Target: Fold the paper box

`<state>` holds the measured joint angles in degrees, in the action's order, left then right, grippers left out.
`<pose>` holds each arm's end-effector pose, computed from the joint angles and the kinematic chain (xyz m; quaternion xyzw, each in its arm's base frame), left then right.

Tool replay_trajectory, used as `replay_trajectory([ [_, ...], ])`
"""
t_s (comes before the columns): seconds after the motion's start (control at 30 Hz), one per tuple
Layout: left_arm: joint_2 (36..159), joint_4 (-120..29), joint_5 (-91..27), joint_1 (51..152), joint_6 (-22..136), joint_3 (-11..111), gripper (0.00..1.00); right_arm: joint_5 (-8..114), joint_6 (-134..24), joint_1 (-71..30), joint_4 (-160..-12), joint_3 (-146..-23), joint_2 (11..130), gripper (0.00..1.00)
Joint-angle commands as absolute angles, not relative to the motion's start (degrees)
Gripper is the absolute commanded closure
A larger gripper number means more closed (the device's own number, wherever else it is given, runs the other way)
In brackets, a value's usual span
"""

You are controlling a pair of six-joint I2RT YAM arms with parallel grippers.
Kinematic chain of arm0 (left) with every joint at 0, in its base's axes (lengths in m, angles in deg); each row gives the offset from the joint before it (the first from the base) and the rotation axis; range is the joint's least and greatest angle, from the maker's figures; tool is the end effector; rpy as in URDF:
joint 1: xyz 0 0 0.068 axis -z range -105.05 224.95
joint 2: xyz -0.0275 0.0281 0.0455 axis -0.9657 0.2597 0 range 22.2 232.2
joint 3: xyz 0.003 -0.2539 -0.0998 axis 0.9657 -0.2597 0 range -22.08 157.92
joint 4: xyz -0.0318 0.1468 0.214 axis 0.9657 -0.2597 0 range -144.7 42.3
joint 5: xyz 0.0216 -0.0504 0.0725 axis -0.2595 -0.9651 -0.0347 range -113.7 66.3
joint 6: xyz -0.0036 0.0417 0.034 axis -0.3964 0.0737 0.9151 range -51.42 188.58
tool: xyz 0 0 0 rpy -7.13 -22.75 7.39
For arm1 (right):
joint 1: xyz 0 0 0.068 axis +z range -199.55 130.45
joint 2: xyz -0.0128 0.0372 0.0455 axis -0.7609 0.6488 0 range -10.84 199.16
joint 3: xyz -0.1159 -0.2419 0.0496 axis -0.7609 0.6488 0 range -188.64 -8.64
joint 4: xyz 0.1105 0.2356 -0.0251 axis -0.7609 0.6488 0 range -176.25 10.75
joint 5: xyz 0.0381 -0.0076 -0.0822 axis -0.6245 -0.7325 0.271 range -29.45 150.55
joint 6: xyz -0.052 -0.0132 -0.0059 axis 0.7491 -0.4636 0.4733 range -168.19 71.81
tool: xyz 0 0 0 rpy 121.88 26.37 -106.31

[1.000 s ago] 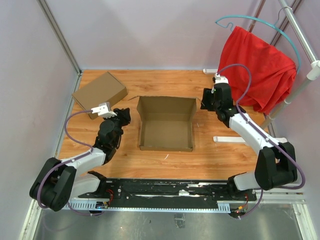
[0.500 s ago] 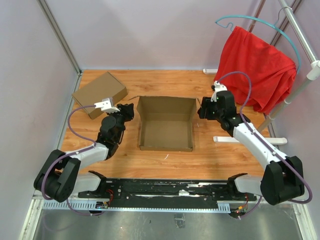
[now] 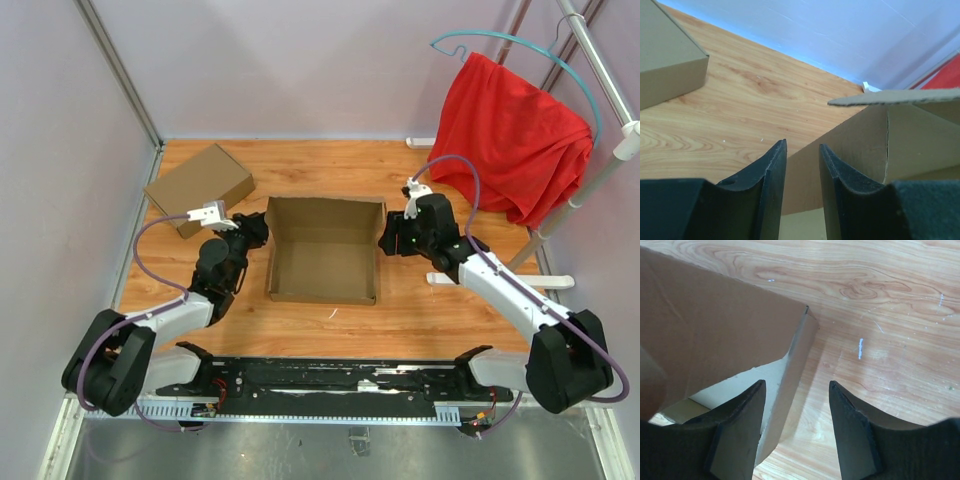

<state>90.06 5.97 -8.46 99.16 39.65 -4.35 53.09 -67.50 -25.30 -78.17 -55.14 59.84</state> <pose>0.2151 -0.0866 0.2152 -0.1245 0.6743 -0.2418 0.6866 0.2472 0.1163 0.2586 -0.0691 0.8716 0.2317 0.4264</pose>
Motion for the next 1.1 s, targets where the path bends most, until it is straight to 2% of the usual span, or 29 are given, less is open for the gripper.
replay_trajectory([
  [0.0,87.91,5.47,-9.45,99.96,39.31,-5.77,0.63,56.64,-67.96,-23.88,-75.91,-54.31,58.74,0.46],
  [0.37,74.76,-5.13,-5.70,100.01,38.74,-11.94,0.64,71.60,-65.92,-23.88,-67.16,-52.47,48.64,0.46],
  [0.57,61.51,-16.91,-3.31,100.01,36.56,-14.42,0.66,76.97,-60.31,-23.96,-70.37,-64.25,49.46,0.45],
  [0.7,56.39,-22.03,-3.69,100.02,35.65,-14.99,0.68,71.79,-56.14,-23.97,-72.06,-77.18,58.57,0.45],
  [0.8,57.48,-21.94,-5.15,100.00,35.95,-15.18,0.67,64.95,-54.58,-23.88,-72.65,-86.68,66.18,0.44],
  [0.93,66.63,-15.64,-6.28,100.00,36.52,-14.28,0.68,53.19,-54.29,-23.64,-71.36,-97.53,76.63,0.44],
  [1.07,77.01,-9.49,-9.08,100.00,37.66,-11.28,0.68,43.92,-53.06,-21.92,-70.10,-103.37,84.30,0.44],
])
